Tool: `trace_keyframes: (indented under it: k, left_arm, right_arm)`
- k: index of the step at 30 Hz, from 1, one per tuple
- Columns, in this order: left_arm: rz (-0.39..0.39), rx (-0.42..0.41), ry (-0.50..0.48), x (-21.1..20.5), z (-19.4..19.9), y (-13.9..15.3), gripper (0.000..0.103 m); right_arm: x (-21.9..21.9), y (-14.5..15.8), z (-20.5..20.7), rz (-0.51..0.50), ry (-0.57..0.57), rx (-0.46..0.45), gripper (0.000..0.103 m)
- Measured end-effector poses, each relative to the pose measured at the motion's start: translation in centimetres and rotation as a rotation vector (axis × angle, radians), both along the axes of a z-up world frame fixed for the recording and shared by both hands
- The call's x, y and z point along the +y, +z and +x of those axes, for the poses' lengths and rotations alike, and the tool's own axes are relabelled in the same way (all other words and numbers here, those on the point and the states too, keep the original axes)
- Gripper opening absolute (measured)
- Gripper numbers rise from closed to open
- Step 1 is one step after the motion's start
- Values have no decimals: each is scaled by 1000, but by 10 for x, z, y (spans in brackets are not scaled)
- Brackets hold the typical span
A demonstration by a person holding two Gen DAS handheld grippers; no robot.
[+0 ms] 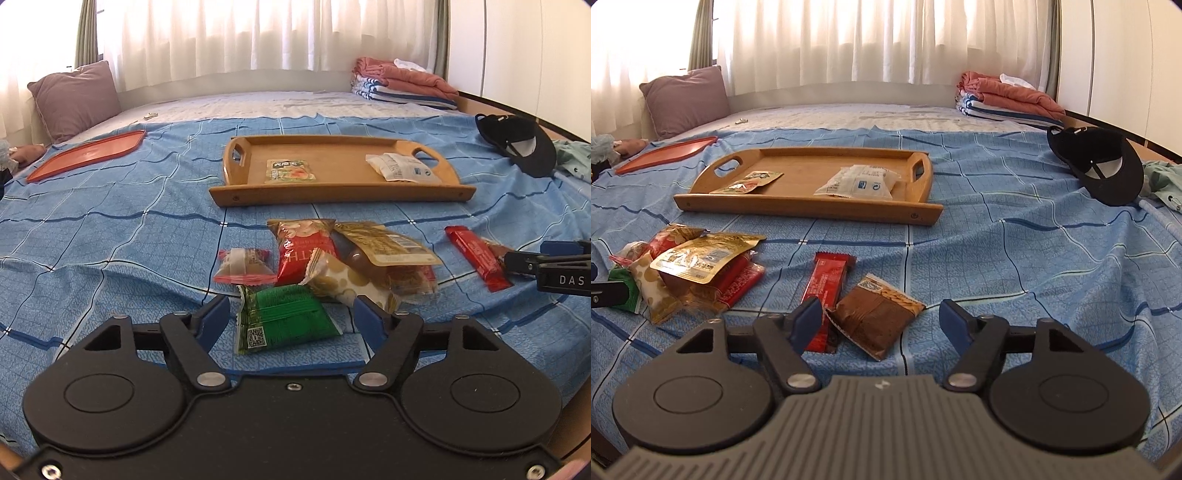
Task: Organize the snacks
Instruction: 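Move both grippers back from the tray to the snack pile, then close the left gripper on the green packet while the right gripper grasps the brown chocolate packet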
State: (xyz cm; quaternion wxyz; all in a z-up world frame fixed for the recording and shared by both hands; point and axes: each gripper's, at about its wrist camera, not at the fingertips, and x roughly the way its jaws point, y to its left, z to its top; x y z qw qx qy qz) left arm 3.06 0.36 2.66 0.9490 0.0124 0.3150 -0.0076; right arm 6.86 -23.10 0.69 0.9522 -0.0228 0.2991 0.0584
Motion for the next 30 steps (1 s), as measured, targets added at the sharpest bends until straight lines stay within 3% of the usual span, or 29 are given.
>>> trace_keyframes:
  k: [8,15,30]
  left_arm:
    - [-10,17,18,-3,5,-10,70]
    - [-10,16,44,0,8,-13,63]
    - [-3,12,68,-1,11,-20,63]
  right_arm:
    - [2,-7,4,5,-6,25,80]
    - [4,-7,8,7,-36,12,78]
    - [2,-9,19,46,-65,23,76]
